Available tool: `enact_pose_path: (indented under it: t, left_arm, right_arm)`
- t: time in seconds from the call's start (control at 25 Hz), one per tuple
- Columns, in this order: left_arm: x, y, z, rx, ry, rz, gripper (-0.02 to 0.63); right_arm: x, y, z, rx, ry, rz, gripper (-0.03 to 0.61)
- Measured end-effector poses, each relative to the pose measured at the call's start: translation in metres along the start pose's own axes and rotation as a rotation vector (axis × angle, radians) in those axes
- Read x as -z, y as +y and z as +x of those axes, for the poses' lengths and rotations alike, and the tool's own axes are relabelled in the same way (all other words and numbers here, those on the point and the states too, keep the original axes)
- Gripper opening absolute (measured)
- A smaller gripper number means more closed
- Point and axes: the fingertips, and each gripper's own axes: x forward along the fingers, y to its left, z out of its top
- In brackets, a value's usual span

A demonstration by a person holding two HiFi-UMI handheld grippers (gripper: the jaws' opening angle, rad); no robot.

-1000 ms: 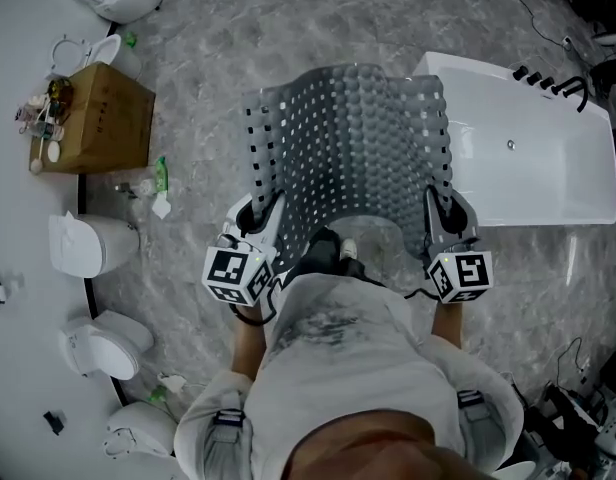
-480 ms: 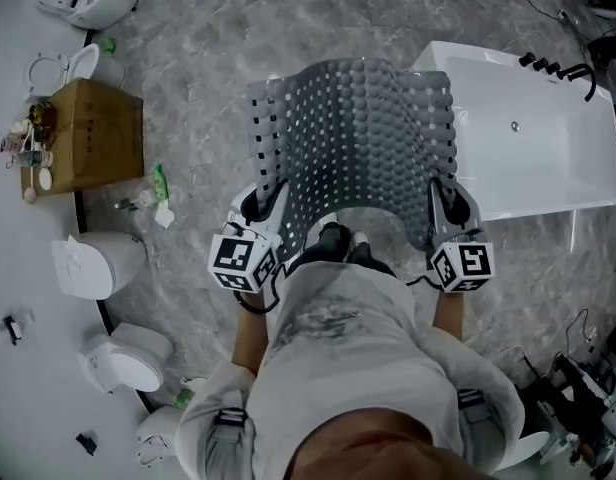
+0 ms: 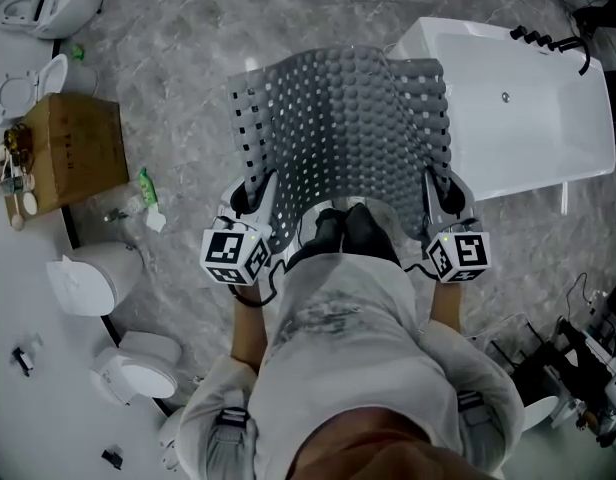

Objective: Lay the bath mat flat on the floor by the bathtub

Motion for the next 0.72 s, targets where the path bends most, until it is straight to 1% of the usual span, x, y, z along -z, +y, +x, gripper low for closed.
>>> enact_pose_path:
  t: [0.24,0.48,0.72]
  left_arm:
    - [0.007,0.007,0.022,0.005,0.015,-0.006,0.103]
    - [0.014,0.01,0.045,-0.004,0.019,-0.014,0.103]
    - [0.017,0.021,0.071,-0.016,0.025,-0.008,0.103]
  right_arm:
    - [0.008,-0.01,0.019,0.0,0.015,-0.003,0.06]
    - [0.017,-0.027,0.038,-0.012,0.024,-0.003,0.06]
    - [0.025,-0.038,0.068,-0.026,0.043,-0.008,0.06]
